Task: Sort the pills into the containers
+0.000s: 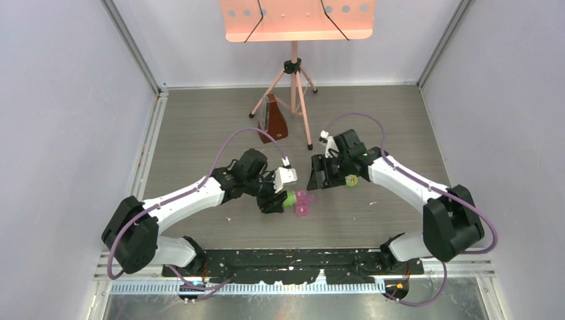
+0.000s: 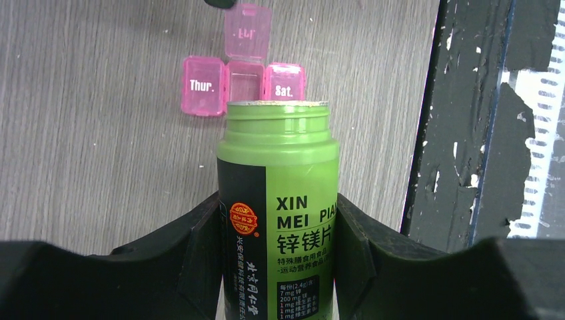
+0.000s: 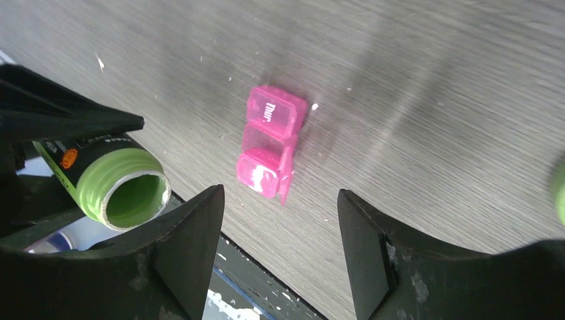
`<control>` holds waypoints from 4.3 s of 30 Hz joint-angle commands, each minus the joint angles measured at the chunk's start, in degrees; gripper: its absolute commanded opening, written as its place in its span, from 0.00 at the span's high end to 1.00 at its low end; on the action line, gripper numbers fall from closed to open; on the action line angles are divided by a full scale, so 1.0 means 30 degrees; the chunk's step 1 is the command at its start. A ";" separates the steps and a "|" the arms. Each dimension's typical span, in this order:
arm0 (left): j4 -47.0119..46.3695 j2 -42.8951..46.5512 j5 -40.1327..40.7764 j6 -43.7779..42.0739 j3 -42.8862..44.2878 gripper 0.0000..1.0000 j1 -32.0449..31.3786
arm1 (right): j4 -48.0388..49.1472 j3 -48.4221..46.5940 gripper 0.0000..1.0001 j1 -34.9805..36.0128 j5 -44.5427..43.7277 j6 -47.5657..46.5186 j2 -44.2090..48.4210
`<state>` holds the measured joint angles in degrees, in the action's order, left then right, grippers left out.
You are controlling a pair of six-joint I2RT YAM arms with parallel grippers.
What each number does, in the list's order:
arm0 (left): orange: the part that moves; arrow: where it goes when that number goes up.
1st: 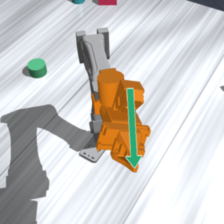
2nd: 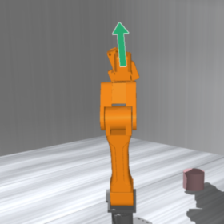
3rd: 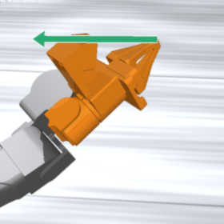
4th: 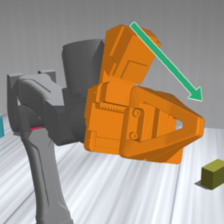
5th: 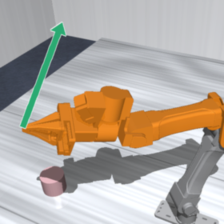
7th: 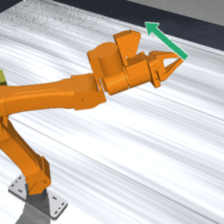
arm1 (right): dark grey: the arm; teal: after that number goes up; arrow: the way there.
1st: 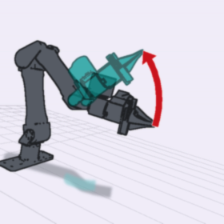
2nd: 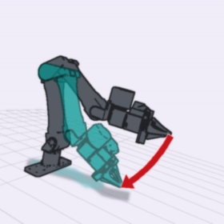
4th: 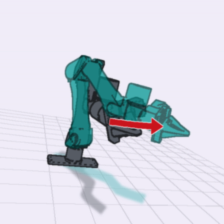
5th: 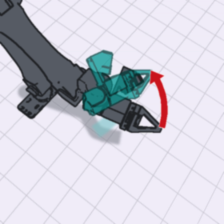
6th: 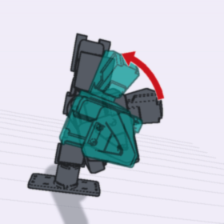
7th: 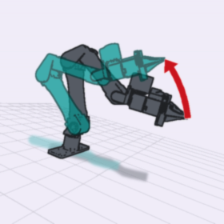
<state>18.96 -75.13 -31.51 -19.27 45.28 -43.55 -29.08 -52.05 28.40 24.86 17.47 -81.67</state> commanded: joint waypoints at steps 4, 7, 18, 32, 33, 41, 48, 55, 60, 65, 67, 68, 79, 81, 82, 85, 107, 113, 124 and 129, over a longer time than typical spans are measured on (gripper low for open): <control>0.1140 -0.1219 0.1370 0.0614 0.1759 1.00 -0.1039 | 0.1360 0.1507 0.31 -0.1839 -0.1881 0.2053 0.3359; 0.1709 -0.1991 0.2408 0.0734 0.2403 1.00 -0.1303 | 0.1376 0.1875 0.32 -0.2487 -0.2016 0.2418 0.4191; 0.2541 -0.4016 0.3597 0.0954 0.3718 1.00 -0.1851 | 0.0993 0.3016 0.34 -0.2993 -0.2459 0.3006 0.5633; 0.3118 -0.5166 0.3979 0.1088 0.4742 1.00 -0.2383 | 0.0897 0.3482 0.34 -0.3747 -0.2501 0.2997 0.6294; 0.3154 -0.5231 0.4044 0.1141 0.4826 1.00 -0.2387 | 0.0901 0.3483 0.34 -0.3790 -0.2494 0.3016 0.6270; 0.3767 -0.5900 0.4449 0.1197 0.5561 1.00 -0.2530 | 0.1146 0.3640 0.34 -0.4005 -0.2369 0.3117 0.6182; 0.5181 -0.6522 0.5031 0.1215 0.6998 1.00 -0.2797 | 0.1154 0.3835 0.34 -0.4289 -0.2384 0.3042 0.6217; 0.5960 -0.6958 0.5662 0.1403 0.7312 1.00 -0.3265 | 0.1460 0.4027 0.35 -0.4492 -0.2302 0.3011 0.6079; 0.6239 -0.7110 0.6186 0.1555 0.7602 1.00 -0.3354 | 0.2099 0.4514 0.35 -0.4585 -0.2252 0.3169 0.5811; 0.6381 -0.7500 0.7356 0.1676 0.8169 1.00 -0.3635 | 0.2592 0.5102 0.35 -0.4626 -0.2071 0.3462 0.5723; 0.6425 -0.7687 0.7653 0.1745 0.8310 1.00 -0.3674 | 0.2664 0.5284 0.35 -0.4647 -0.2076 0.3503 0.5716; 0.6409 -0.7718 0.7707 0.1784 0.8341 1.00 -0.3698 | 0.2729 0.5341 0.35 -0.4655 -0.2076 0.3512 0.5755; 0.6892 -0.8242 0.7917 0.1670 0.8910 1.00 -0.4053 | 0.2809 0.5770 0.35 -0.4946 -0.1955 0.3434 0.5908; 0.7067 -0.8345 0.8049 0.1640 0.9036 1.00 -0.4136 | 0.2816 0.5803 0.35 -0.4988 -0.1918 0.3437 0.5970; 0.7141 -0.8408 0.8093 0.1598 0.9094 1.00 -0.4185 | 0.2812 0.5829 0.35 -0.5001 -0.1905 0.3441 0.5991; 0.7565 -0.8575 0.8349 0.1560 0.9371 1.00 -0.4355 | 0.2813 0.5901 0.35 -0.5070 -0.1879 0.3433 0.6065; 0.8604 -0.9077 0.9048 0.1422 1.0191 1.00 -0.4694 | 0.2823 0.6035 0.36 -0.5362 -0.1699 0.3426 0.5967; 0.8898 -0.9345 0.9096 0.1305 1.0446 1.00 -0.4786 | 0.2809 0.6057 0.36 -0.5394 -0.1780 0.3448 0.5895; 0.9382 -0.9737 0.9302 0.1385 1.1010 1.00 -0.4920 | 0.2809 0.6180 0.36 -0.5454 -0.1725 0.3389 0.5887; 0.9766 -0.9953 0.9610 0.1354 1.1309 1.00 -0.5037 | 0.2809 0.6245 0.36 -0.5509 -0.1682 0.3378 0.5938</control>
<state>46.28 -104.55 -3.79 -15.18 76.53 -58.08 -22.28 -33.82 12.23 19.22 27.40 -64.42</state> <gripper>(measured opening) 0.535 0.647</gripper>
